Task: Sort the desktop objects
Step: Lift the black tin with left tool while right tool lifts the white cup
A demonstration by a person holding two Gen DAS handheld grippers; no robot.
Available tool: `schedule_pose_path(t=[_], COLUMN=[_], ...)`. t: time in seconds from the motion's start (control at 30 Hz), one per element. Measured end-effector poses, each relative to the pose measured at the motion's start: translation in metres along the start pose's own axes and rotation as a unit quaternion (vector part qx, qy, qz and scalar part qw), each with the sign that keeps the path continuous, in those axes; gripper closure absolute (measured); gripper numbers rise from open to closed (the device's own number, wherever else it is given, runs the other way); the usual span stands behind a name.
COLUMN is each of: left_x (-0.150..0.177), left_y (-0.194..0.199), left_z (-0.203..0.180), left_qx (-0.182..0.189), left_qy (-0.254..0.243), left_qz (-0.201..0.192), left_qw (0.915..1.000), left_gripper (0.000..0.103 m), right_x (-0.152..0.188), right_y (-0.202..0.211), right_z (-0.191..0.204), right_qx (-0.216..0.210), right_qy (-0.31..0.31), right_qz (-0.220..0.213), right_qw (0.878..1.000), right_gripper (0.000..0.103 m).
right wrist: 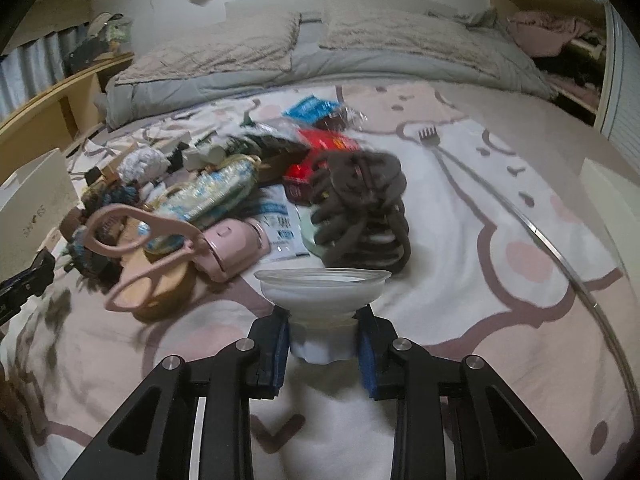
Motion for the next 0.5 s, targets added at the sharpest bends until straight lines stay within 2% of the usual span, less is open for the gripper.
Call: schedule_pose_path(t=[0.5], left_x=[-0.022], left_y=[0.034], left_z=[-0.004], left_qx=[-0.004], left_qy=[-0.001], left_qz=[-0.037], left_qw=[0.9993], left_gripper=[0.053], right_x=[-0.029], right_y=[0.039], right_z=[0.027], right_qx=[-0.016], right_qy=[0.026], right_qz=[-0.050], right_qw=[0.998], right_gripper=[0.073])
Point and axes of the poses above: each gripper's, at about its wrist camera, not at the fingertips, and y roughly against the way its jaws point, z to its left, x to its underside, the point moved 7 cm from there along -y, roughly the way its jaws point, and after that the axes turned 1 degree about x, right-handed, at the moved point
